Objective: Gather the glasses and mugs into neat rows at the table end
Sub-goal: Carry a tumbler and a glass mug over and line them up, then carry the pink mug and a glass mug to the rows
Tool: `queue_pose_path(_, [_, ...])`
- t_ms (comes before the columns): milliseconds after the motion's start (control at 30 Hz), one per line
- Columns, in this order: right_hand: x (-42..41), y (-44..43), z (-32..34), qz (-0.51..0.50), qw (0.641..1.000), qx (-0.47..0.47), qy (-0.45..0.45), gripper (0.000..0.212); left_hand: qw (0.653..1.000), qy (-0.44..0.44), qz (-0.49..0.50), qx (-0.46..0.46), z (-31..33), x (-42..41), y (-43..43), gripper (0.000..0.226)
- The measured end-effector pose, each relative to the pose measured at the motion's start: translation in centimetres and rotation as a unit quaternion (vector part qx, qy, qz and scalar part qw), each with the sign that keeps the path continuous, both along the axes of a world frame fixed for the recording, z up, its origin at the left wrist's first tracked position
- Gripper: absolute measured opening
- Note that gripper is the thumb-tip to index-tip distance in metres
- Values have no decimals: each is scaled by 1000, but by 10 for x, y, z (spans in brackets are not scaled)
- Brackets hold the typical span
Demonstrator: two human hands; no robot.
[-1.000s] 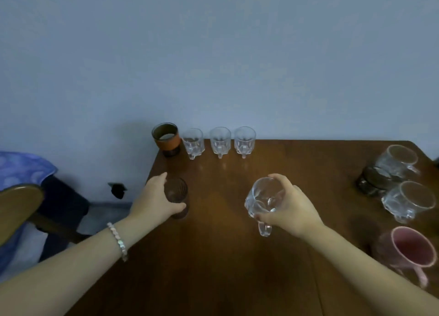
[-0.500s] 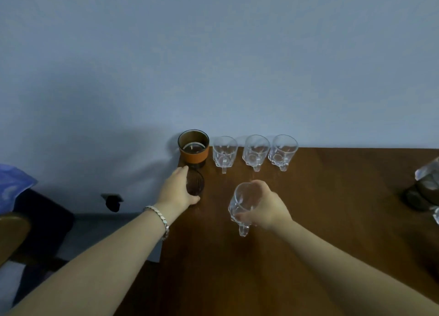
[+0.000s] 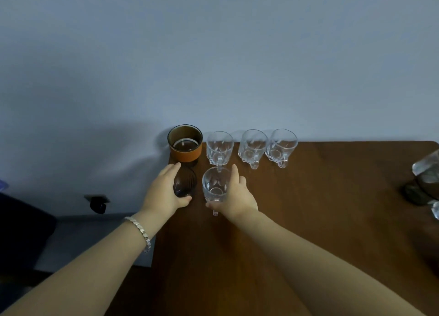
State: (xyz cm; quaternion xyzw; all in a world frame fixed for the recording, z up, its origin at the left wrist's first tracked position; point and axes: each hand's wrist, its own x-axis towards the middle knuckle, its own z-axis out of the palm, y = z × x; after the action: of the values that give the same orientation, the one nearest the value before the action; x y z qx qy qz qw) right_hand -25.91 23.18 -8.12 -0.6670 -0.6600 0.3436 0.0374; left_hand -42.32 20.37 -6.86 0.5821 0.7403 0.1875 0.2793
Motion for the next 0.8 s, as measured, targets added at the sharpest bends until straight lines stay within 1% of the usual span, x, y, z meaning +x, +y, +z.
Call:
queue_pose_path(33, [3,-5,1,16,1000,-8,-3,112,1000,5,0,-3,-2,-3,1,87])
queue_pose_path(67, [9,-10,2,36,999,-20,-13,108,1000,19,-1,-13,-3,-6,3,88])
queue_pose_path(100, [17,-15,4,61,997,-37,-30,99,999,42,-4,-29,-3,-8,3,89])
queue_pose_path(200, [65,-39,14,137,980,-116,-85,64,988,132,-14,-82,7,4,-4,98])
queue_pose_path(267, [103,-57,20,163,966,-168,-113,54,982,157,-11,-102,20,25,-13,97])
queue_pose_path(333, [142,-76,28,174,955,-191,-147,51,979,172,-45,-102,33,55,-25,83])
queue_pose_path(433, [204,-102,38,162,950,-197,-182,48,969,188,-125,-100,49,110,-45,51])
queue_pose_path(533, [268,-124,48,137,954,-189,-187,46,957,161,-186,-153,54,171,-68,40])
queue_pose_path(600, [312,-136,55,104,967,-167,-162,43,950,146,-213,-177,54,213,-81,37])
queue_pose_path(733, [408,-144,59,73,984,-71,-149,29,944,119,-238,-197,50,293,-105,36])
queue_pose_path(767, [431,-142,58,55,987,-44,-147,27,943,115,-239,-202,50,310,-110,36])
queue_pose_path(800, [452,-138,58,35,989,-17,-145,29,944,111,-234,-206,49,326,-115,36])
